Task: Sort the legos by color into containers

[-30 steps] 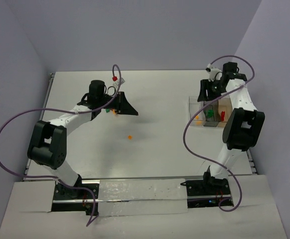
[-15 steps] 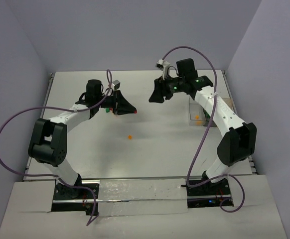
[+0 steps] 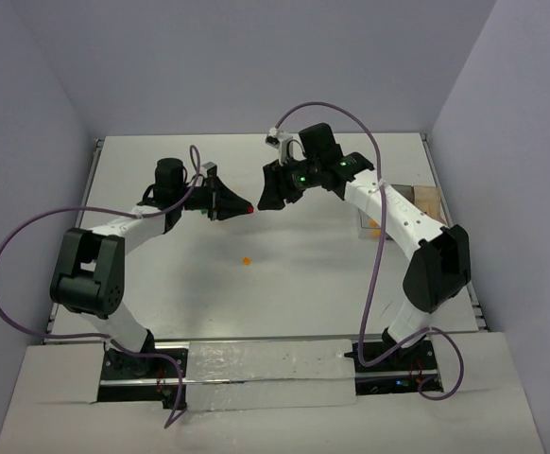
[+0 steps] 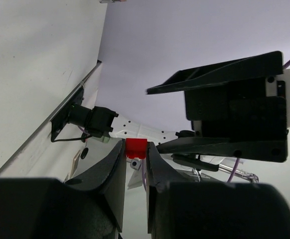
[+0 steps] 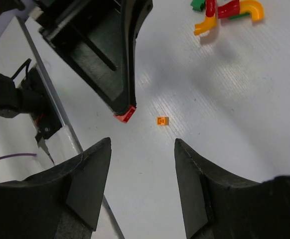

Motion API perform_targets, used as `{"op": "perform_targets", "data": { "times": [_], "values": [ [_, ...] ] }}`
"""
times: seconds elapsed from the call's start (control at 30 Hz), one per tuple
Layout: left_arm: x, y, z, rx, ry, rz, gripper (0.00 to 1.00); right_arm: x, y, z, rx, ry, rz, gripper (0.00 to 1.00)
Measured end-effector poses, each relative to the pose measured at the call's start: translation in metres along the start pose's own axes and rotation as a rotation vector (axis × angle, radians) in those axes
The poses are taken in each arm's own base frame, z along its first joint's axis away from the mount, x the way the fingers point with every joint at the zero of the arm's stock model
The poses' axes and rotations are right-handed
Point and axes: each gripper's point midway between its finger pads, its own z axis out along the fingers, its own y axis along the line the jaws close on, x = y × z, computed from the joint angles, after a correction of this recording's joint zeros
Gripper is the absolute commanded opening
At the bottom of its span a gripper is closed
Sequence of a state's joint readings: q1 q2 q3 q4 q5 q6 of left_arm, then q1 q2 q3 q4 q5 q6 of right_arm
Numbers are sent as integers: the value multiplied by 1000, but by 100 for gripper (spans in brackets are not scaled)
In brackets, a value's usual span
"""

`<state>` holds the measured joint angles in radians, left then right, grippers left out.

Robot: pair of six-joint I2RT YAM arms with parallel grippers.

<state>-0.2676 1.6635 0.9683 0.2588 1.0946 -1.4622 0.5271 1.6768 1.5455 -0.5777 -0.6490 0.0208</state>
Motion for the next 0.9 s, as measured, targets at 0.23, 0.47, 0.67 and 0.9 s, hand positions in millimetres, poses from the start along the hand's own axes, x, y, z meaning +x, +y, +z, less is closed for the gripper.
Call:
{"op": "perform_targets", "data": {
  "times": [0.23, 0.47, 0.67, 0.9],
  "values": [
    [0, -3, 0, 12, -2, -18, 0, 13, 14, 22, -11, 53, 0, 60],
    [0, -2, 0, 16, -6, -34, 0, 10, 16, 24, -2, 45, 3, 55],
    [1, -1, -1, 24, -11, -40, 2, 9, 11, 28, 14, 42, 11, 46],
    [-1, -1, -1, 32, -31, -44, 2, 11, 6, 36, 13, 53, 24, 47]
  ]
}}
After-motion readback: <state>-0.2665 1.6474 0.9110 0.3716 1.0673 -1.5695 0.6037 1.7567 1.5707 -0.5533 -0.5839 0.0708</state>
